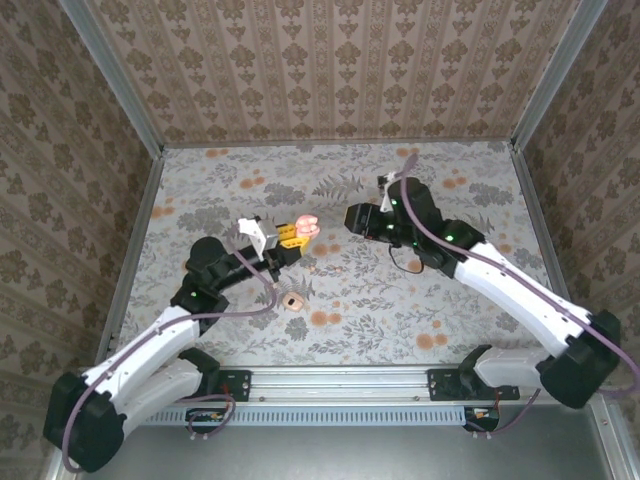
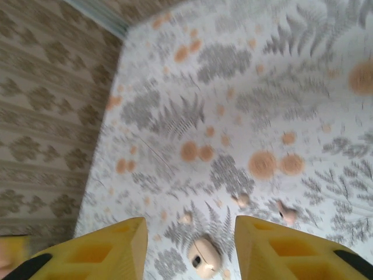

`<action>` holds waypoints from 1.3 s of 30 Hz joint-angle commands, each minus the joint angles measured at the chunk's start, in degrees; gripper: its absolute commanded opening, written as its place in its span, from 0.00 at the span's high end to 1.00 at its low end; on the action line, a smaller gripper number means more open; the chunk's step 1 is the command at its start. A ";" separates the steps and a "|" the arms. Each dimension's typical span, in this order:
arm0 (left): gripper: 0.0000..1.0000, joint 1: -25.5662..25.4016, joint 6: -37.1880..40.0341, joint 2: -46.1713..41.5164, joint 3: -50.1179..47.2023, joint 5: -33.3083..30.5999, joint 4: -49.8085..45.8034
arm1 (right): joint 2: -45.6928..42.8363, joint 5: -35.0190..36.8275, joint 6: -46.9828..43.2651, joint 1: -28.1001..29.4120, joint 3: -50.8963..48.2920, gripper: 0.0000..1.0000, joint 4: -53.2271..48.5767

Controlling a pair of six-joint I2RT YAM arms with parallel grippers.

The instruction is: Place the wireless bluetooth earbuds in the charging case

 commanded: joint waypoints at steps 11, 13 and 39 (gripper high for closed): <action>1.00 0.67 9.61 -8.79 1.55 -4.52 -21.25 | 27.25 -5.82 -4.79 2.06 7.28 0.66 -6.54; 1.00 0.67 9.30 -8.65 0.97 -4.52 -20.55 | 30.11 -5.76 -3.01 2.20 9.13 0.67 -8.86; 1.00 0.74 10.30 -5.51 -0.46 -3.13 -17.73 | 37.97 -5.86 8.85 3.85 4.40 0.68 -1.92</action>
